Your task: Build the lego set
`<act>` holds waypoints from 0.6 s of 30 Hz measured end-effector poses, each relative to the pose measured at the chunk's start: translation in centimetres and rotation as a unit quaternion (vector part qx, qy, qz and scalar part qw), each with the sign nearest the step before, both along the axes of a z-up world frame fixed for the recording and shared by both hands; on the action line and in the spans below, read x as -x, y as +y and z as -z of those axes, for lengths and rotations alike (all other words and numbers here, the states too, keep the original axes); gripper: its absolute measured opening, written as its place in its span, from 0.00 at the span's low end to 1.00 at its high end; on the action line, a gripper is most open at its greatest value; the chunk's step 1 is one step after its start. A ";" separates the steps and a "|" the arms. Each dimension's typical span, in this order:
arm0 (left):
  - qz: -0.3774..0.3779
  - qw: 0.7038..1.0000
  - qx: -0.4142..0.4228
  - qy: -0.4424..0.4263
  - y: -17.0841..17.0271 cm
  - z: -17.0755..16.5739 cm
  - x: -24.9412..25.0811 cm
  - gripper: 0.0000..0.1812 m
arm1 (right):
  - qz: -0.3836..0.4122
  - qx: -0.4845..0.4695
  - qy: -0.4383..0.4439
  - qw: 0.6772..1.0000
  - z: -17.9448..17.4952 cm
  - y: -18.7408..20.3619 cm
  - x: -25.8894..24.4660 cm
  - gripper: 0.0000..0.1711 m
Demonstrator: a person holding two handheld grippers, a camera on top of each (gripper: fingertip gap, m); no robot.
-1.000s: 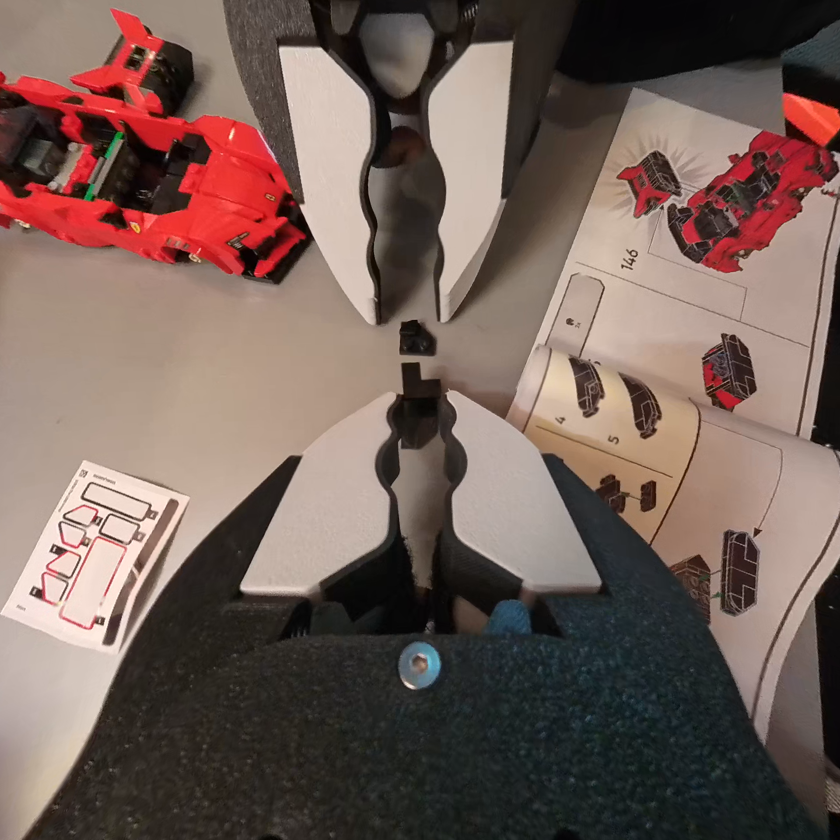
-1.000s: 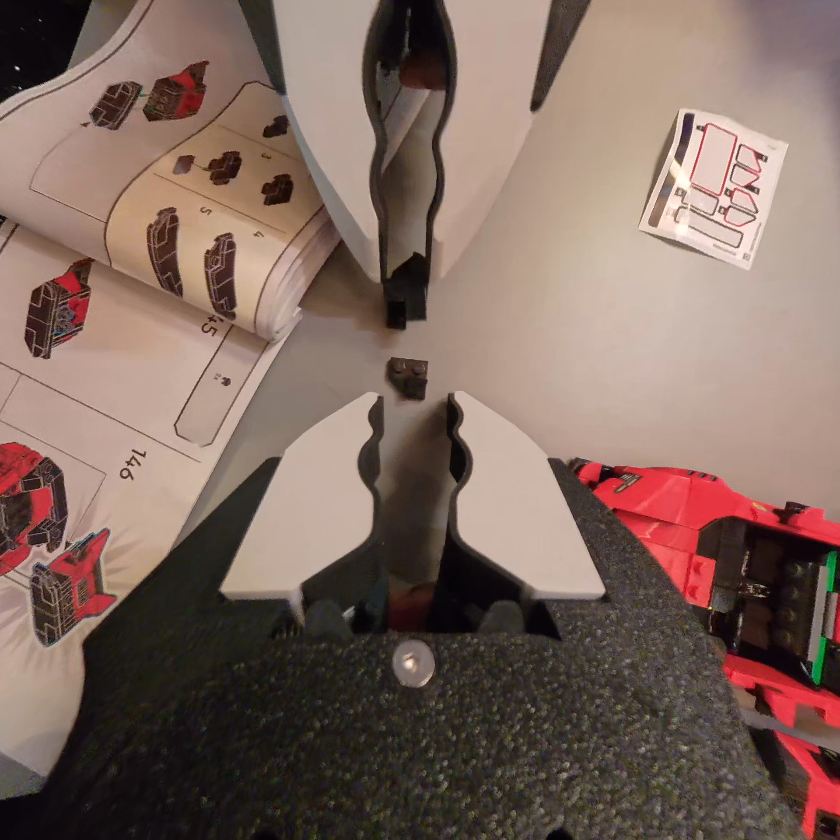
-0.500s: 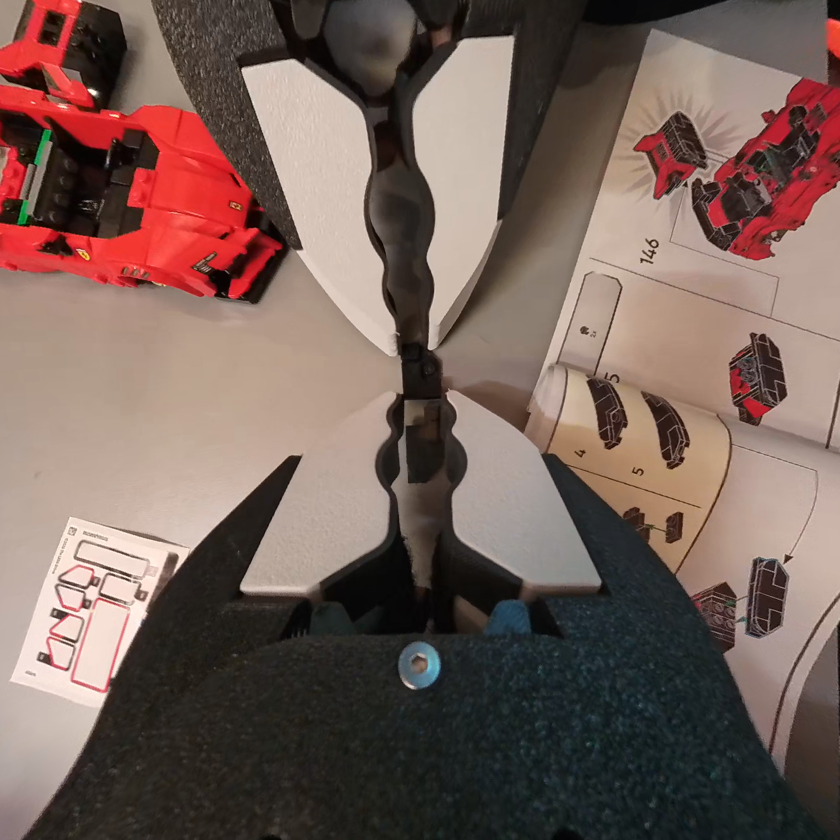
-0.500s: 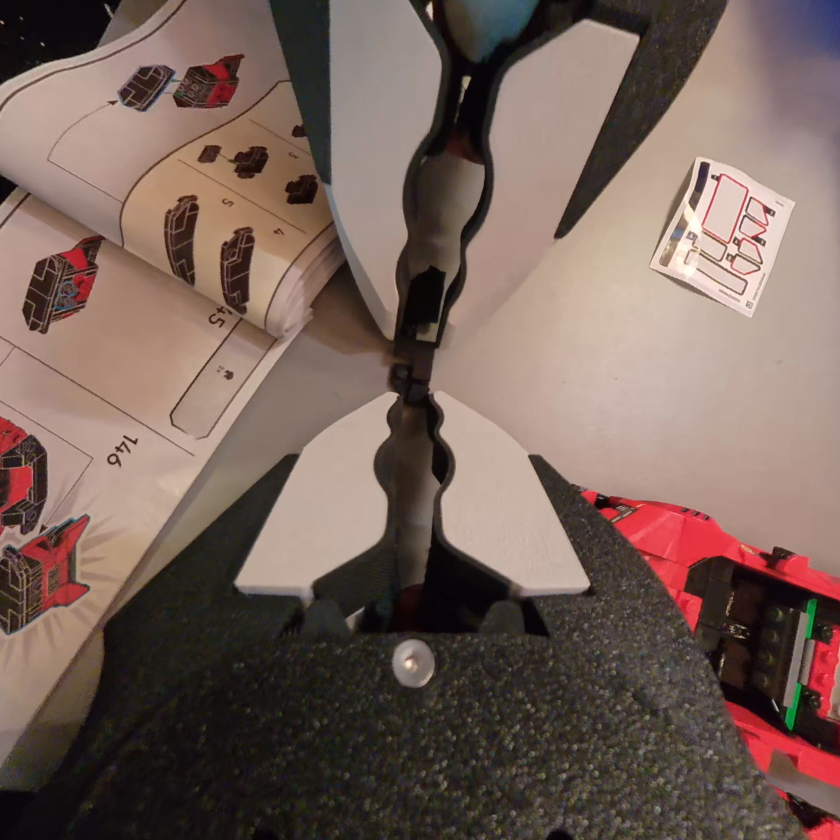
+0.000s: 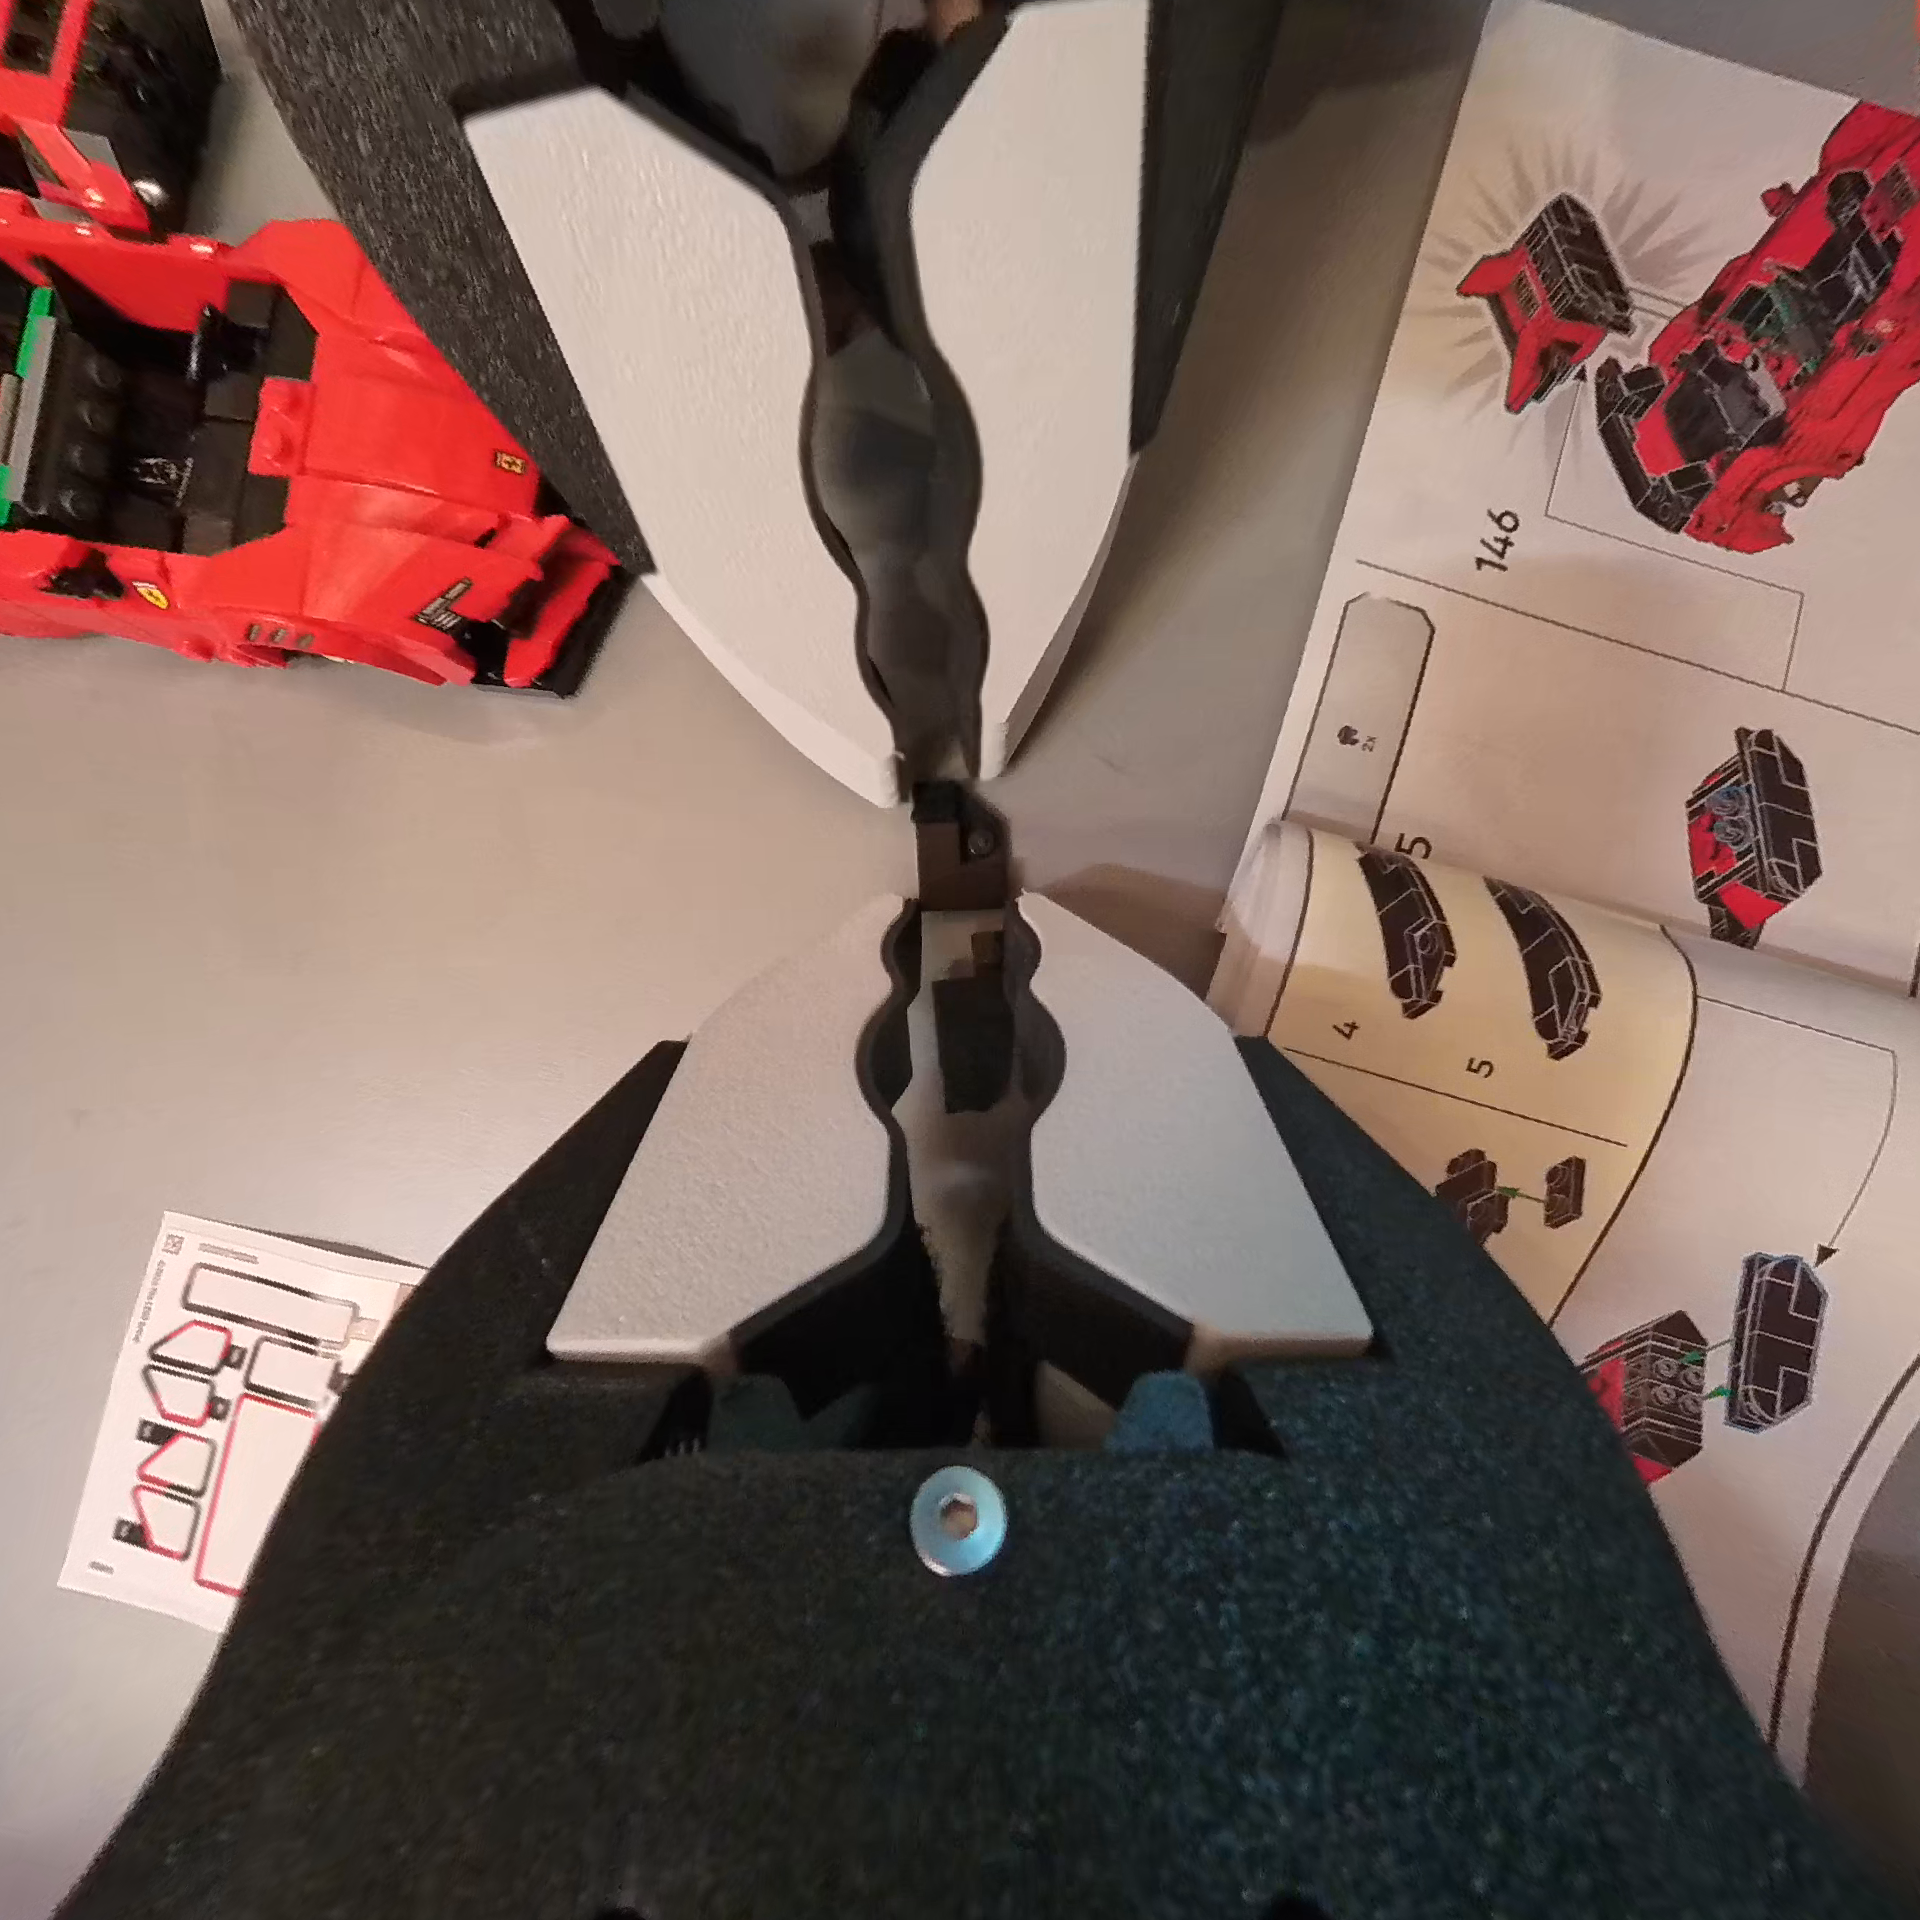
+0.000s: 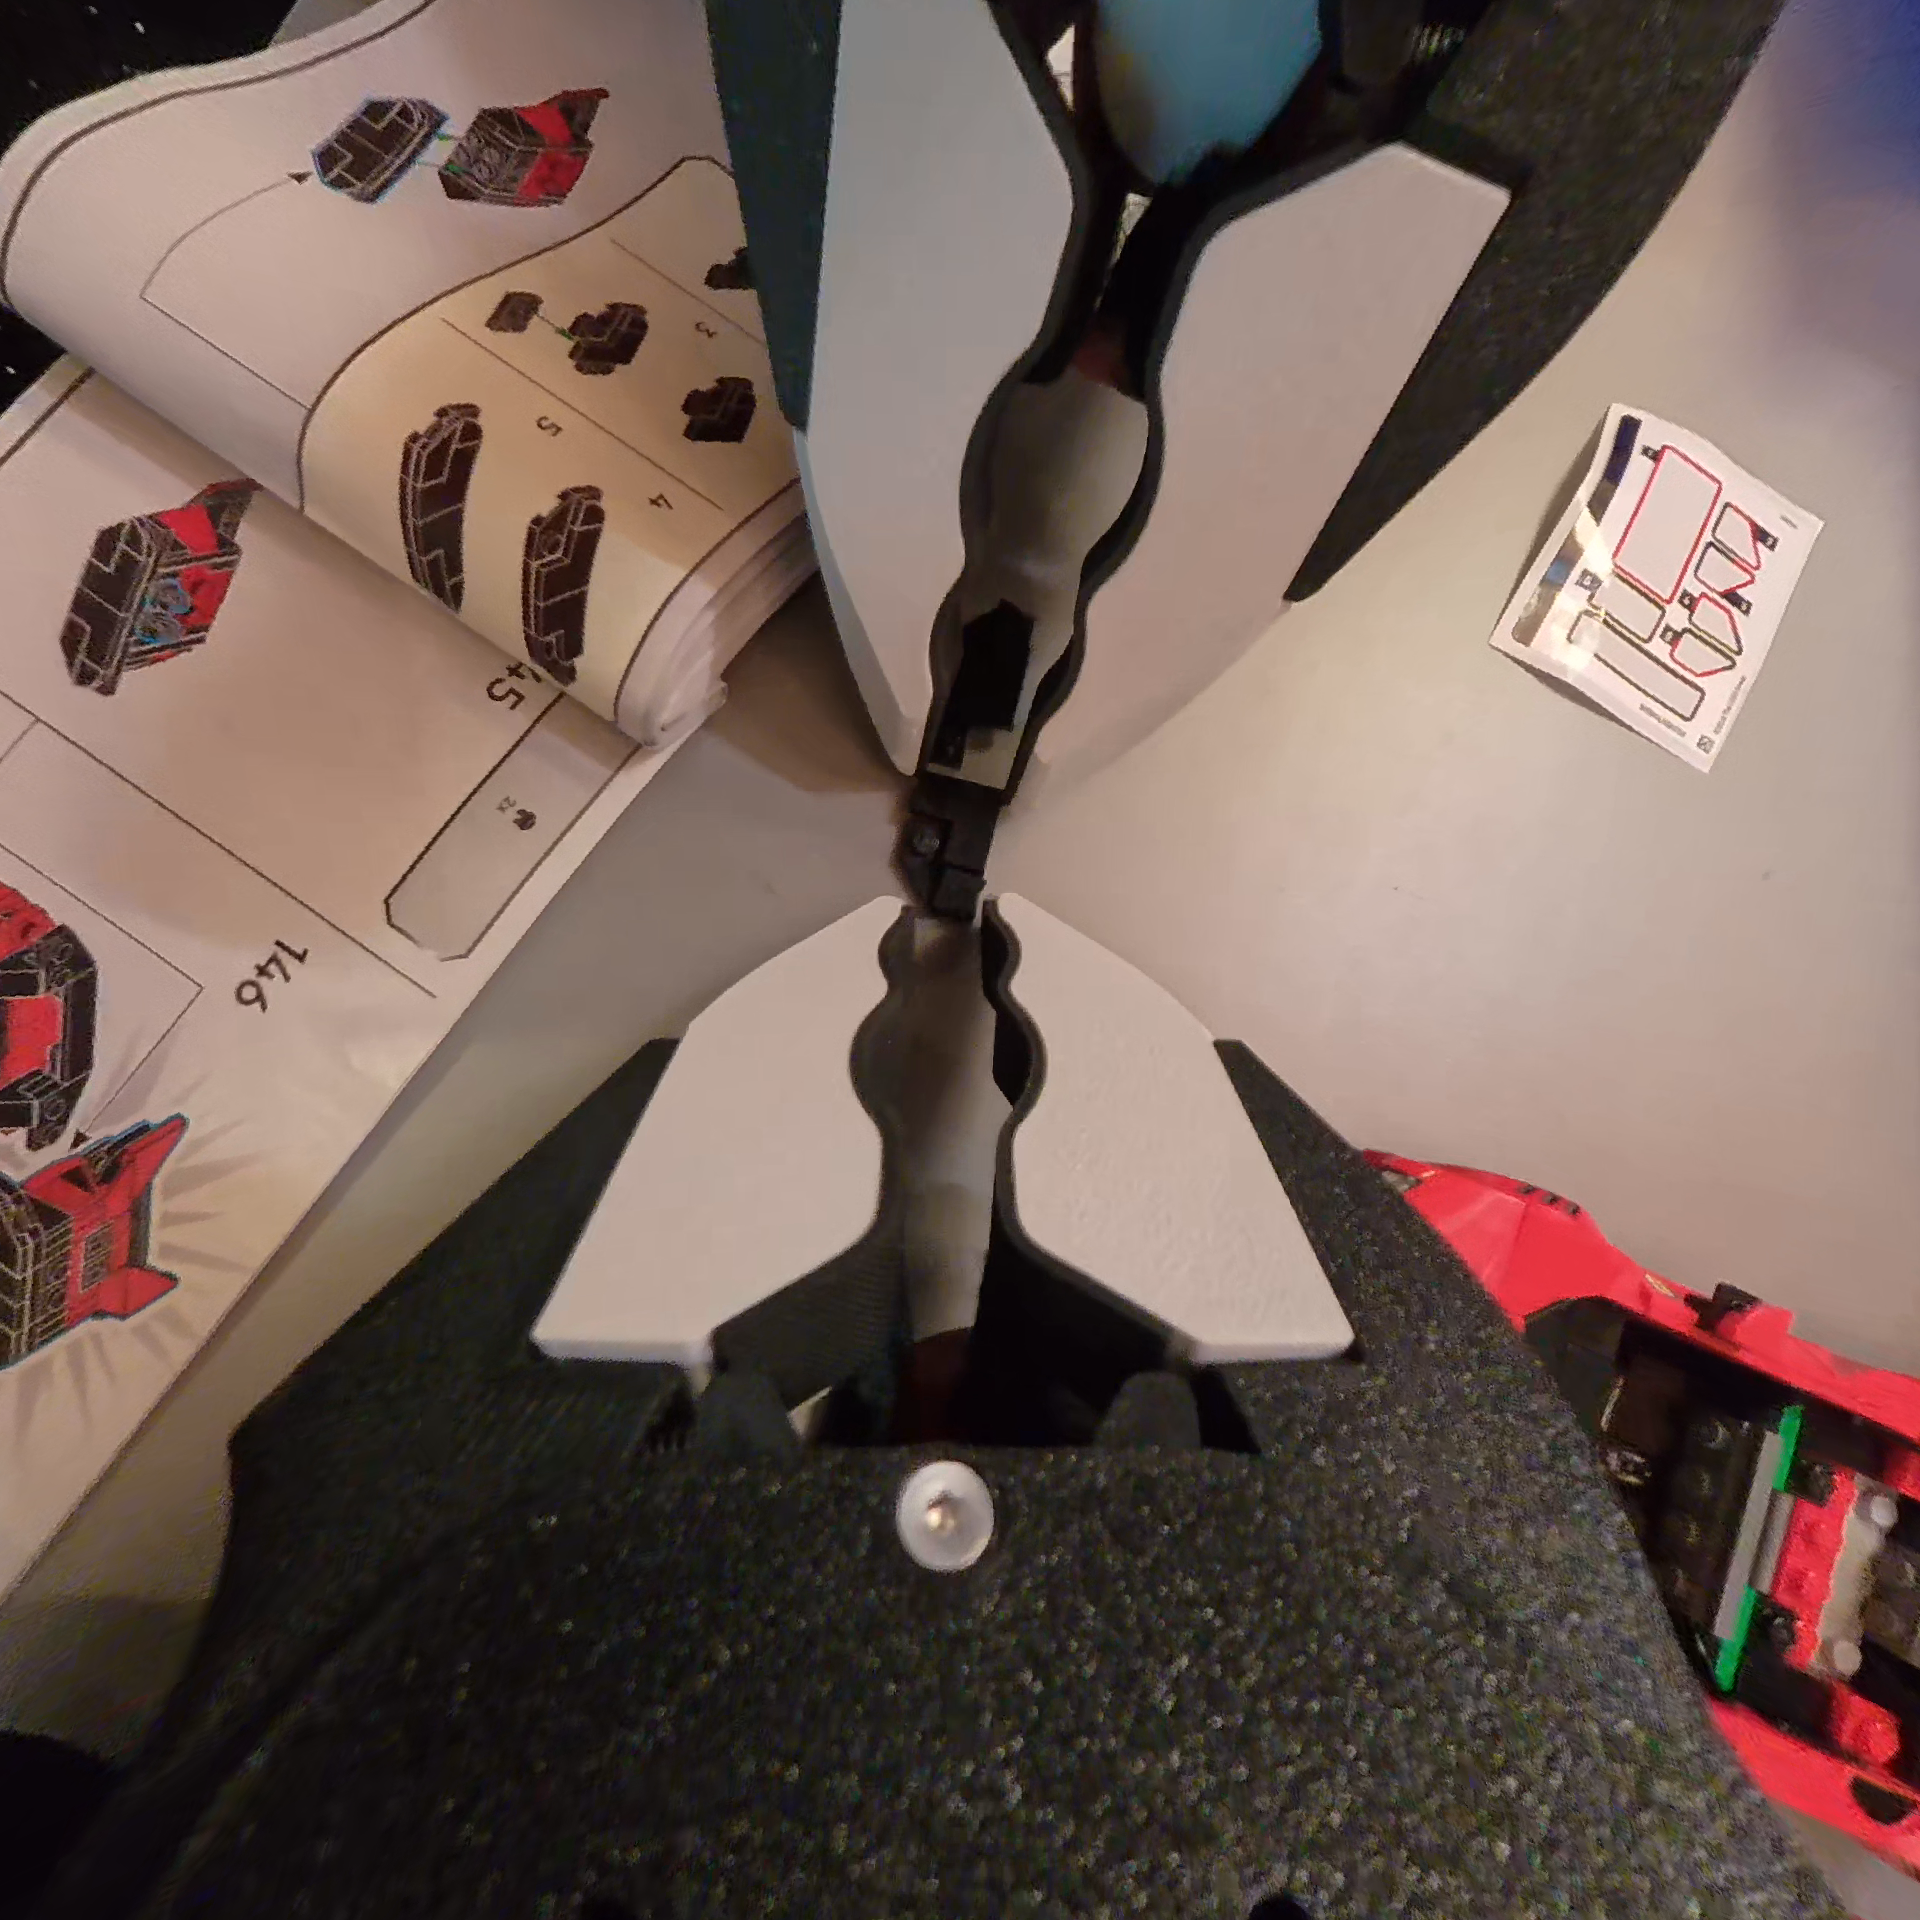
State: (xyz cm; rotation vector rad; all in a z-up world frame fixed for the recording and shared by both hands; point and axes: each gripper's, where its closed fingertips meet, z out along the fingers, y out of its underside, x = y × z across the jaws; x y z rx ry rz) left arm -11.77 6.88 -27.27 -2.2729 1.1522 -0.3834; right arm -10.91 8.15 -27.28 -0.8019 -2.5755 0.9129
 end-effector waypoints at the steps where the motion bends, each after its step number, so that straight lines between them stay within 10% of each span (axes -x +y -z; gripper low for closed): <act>1: 0.001 1.000 0.001 0.000 0.0 0.0 0.0 0.08 | 0.005 0.007 0.002 1.000 -0.2 0.0 0.0 0.07; 18: 0.000 1.000 0.006 -0.001 0.3 0.0 0.1 0.08 | 0.065 0.055 -0.011 0.996 -0.4 0.0 1.0 0.00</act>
